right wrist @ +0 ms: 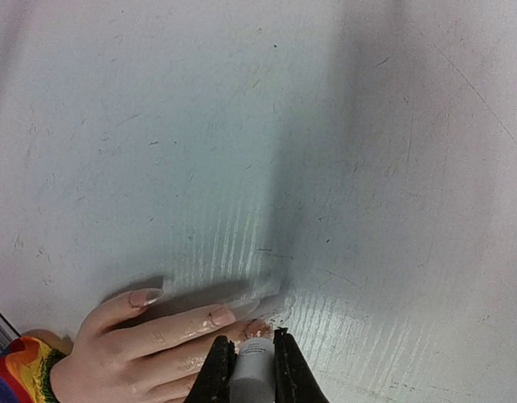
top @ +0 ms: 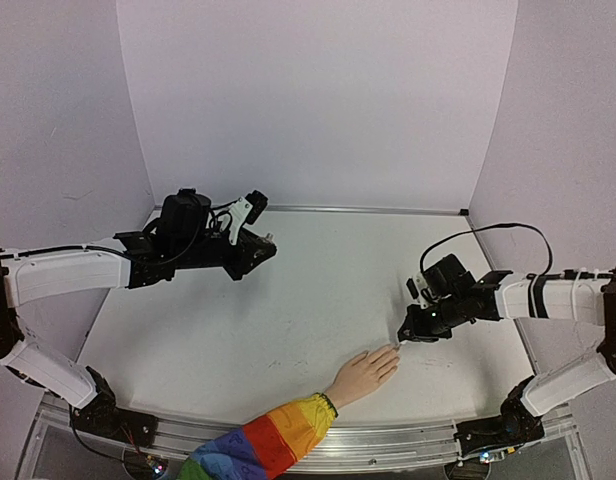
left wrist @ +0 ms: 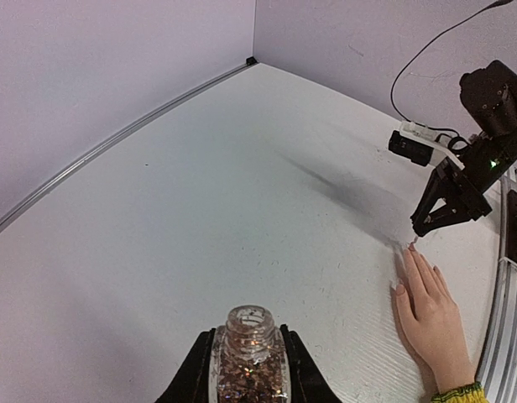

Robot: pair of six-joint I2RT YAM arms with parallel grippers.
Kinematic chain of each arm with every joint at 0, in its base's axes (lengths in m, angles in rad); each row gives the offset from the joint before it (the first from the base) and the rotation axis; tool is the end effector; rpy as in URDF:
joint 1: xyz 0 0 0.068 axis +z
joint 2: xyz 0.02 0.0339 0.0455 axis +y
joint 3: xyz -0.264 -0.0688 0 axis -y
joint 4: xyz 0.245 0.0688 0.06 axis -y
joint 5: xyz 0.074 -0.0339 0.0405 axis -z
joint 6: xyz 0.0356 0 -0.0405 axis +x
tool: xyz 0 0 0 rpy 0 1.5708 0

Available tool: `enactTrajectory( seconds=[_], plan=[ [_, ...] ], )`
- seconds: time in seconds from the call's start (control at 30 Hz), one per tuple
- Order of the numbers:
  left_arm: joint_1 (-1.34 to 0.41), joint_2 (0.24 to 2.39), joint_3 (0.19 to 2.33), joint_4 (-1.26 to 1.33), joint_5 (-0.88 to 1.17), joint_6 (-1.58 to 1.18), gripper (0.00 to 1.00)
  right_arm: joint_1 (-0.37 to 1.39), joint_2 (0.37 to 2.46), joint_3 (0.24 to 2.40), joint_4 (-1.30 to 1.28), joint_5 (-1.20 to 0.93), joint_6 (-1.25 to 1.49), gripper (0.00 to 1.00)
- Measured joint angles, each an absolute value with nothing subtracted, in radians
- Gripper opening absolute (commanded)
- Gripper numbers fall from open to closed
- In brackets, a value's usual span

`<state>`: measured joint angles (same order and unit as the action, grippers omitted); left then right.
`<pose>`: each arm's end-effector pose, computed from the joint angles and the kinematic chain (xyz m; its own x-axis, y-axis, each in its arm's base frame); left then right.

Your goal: Paint the nails

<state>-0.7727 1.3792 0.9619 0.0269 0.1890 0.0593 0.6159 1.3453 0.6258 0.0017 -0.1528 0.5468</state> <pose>0.2236 -0.2273 0.2868 -0.2240 0.2997 -0.9274 0.8248 0.5652 -0.0166 0.2148 0.1587 0.1827 -0.8041 0.0605 -0.5914 -0.2885 0.8301 0.4772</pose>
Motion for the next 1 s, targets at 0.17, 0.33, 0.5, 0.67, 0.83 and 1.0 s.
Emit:
enactTrajectory(
  seconds=[0.17,0.33,0.5,0.67,0.83,1.0],
  plan=[
    [-0.772,1.379,0.962,0.027,0.189,0.059,0.0,0.616,1.354,0.625,0.014,-0.153,0.546,0.0],
    [-0.772,1.379,0.962,0.027,0.189,0.06,0.0,0.616,1.362,0.625,0.032,-0.153,0.546,0.0],
    [-0.772,1.379,0.962,0.027,0.189,0.06,0.0,0.616,1.371,0.625,0.037,-0.153,0.547,0.0],
    [-0.772,1.379,0.962,0.027,0.189,0.06,0.0,0.616,1.374,0.625,0.038,-0.15,0.548,0.0],
    [-0.772,1.379,0.962,0.027,0.189,0.06,0.0,0.616,1.377,0.626,0.038,-0.144,0.55,0.0],
    [-0.772,1.379,0.962,0.027,0.189,0.06,0.0,0.616,1.377,0.625,0.038,-0.136,0.551,0.0]
  ],
)
